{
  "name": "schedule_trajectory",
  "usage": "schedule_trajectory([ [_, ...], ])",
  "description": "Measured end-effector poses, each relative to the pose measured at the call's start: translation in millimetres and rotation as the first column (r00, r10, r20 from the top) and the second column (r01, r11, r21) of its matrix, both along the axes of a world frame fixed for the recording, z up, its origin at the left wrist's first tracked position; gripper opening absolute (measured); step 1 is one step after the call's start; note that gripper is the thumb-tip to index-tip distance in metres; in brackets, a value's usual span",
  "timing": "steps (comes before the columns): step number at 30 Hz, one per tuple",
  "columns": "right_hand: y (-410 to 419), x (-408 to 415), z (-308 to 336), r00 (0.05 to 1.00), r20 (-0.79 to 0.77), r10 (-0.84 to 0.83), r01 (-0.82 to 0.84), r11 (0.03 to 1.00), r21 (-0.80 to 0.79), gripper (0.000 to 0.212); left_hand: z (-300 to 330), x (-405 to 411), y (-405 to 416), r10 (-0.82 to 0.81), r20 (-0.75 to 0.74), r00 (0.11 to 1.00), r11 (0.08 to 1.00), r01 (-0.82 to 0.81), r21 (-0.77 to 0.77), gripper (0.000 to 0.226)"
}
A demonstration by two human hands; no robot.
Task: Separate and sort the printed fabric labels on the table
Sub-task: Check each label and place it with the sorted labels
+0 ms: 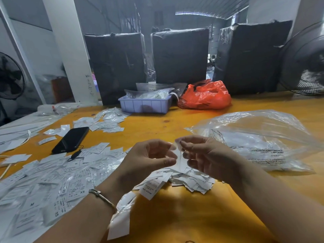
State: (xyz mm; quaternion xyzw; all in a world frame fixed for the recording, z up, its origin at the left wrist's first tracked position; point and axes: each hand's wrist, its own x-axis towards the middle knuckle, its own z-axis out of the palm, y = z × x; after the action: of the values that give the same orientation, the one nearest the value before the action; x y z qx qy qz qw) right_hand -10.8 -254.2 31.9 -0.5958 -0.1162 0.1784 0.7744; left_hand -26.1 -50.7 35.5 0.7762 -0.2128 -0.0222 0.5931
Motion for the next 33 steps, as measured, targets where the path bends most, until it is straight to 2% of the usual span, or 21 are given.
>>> schedule_trajectory([
  [2, 3, -2, 1, 0.999, 0.035, -0.034, 0.034, 0.999, -0.015, 0.019, -1, 1, -1, 0.026, 0.043, 0.999, 1.000, -0.027, 0.016, 0.017],
  [3, 4, -2, 0, 0.991, 0.101, -0.090, 0.097, 0.993, -0.068, 0.017, -2, 2, -1, 0.055, 0.061, 0.997, 0.998, -0.056, 0.015, 0.012],
  [4, 5, -1, -2, 0.958, 0.236, -0.164, 0.211, 0.960, -0.186, 0.015, -3, 4, 0, 0.095, 0.074, 0.993, 0.995, -0.096, 0.009, 0.009],
  [5, 4, 0, -4, 0.879, 0.430, -0.206, 0.373, 0.859, -0.350, 0.014, -4, 6, 1, 0.140, 0.079, 0.987, 0.990, -0.140, -0.003, 0.007],
  [6, 5, 1, -6, 0.778, 0.608, -0.157, 0.518, 0.708, -0.480, 0.014, -5, 8, 3, 0.184, 0.078, 0.980, 0.983, -0.183, -0.019, 0.005],
  [7, 5, 1, -7, 0.712, 0.700, -0.056, 0.594, 0.579, -0.558, 0.020, -6, 10, 5, 0.225, 0.078, 0.971, 0.974, -0.223, -0.034, 0.003],
  [8, 5, 0, -7, 0.702, 0.711, 0.035, 0.605, 0.497, -0.622, 0.031, -6, 11, 6, 0.262, 0.082, 0.961, 0.965, -0.260, -0.043, 0.001],
  [10, 5, -2, -8, 0.741, 0.653, 0.157, 0.559, 0.396, -0.729, 0.056, -8, 13, 9, 0.325, 0.104, 0.940, 0.945, -0.321, -0.053, 0.007],
  [11, 6, -3, -8, 0.750, 0.629, 0.205, 0.548, 0.341, -0.764, 0.063, -8, 14, 10, 0.348, 0.113, 0.931, 0.937, -0.343, -0.061, 0.009],
  [13, 8, -4, -10, 0.752, 0.621, 0.222, 0.556, 0.294, -0.778, 0.058, -7, 15, 12, 0.378, 0.123, 0.918, 0.926, -0.370, -0.081, 0.013],
  [18, 8, -5, -6, 0.715, 0.696, 0.068, 0.619, 0.403, -0.674, 0.014, -6, 16, 11, 0.370, 0.098, 0.924, 0.926, -0.358, -0.122, 0.014],
  [21, 7, -4, -6, 0.698, 0.715, -0.024, 0.642, 0.463, -0.611, 0.010, -5, 14, 10, 0.343, 0.108, 0.933, 0.937, -0.332, -0.109, 0.004],
  [24, 3, -2, -3, 0.614, 0.767, -0.186, 0.723, 0.522, -0.452, 0.007, -5, 13, 10, 0.302, 0.107, 0.947, 0.951, -0.291, -0.105, 0.003],
  [25, 1, -2, -1, 0.622, 0.732, -0.277, 0.716, 0.580, -0.389, 0.006, -5, 13, 10, 0.283, 0.095, 0.954, 0.956, -0.274, -0.103, 0.004],
  [28, -2, -2, 5, 0.776, 0.450, -0.442, 0.561, 0.809, -0.174, 0.007, -4, 13, 11, 0.212, 0.036, 0.977, 0.969, -0.205, -0.136, 0.010],
  [30, -2, -3, 7, 0.844, 0.323, -0.428, 0.471, 0.880, -0.065, 0.018, -3, 11, 10, 0.175, 0.019, 0.984, 0.971, -0.170, -0.169, 0.022],
  [33, -1, -4, 10, 0.874, 0.274, -0.401, 0.409, 0.912, 0.030, 0.033, -3, 10, 9, 0.170, 0.053, 0.984, 0.975, -0.160, -0.156, 0.029],
])
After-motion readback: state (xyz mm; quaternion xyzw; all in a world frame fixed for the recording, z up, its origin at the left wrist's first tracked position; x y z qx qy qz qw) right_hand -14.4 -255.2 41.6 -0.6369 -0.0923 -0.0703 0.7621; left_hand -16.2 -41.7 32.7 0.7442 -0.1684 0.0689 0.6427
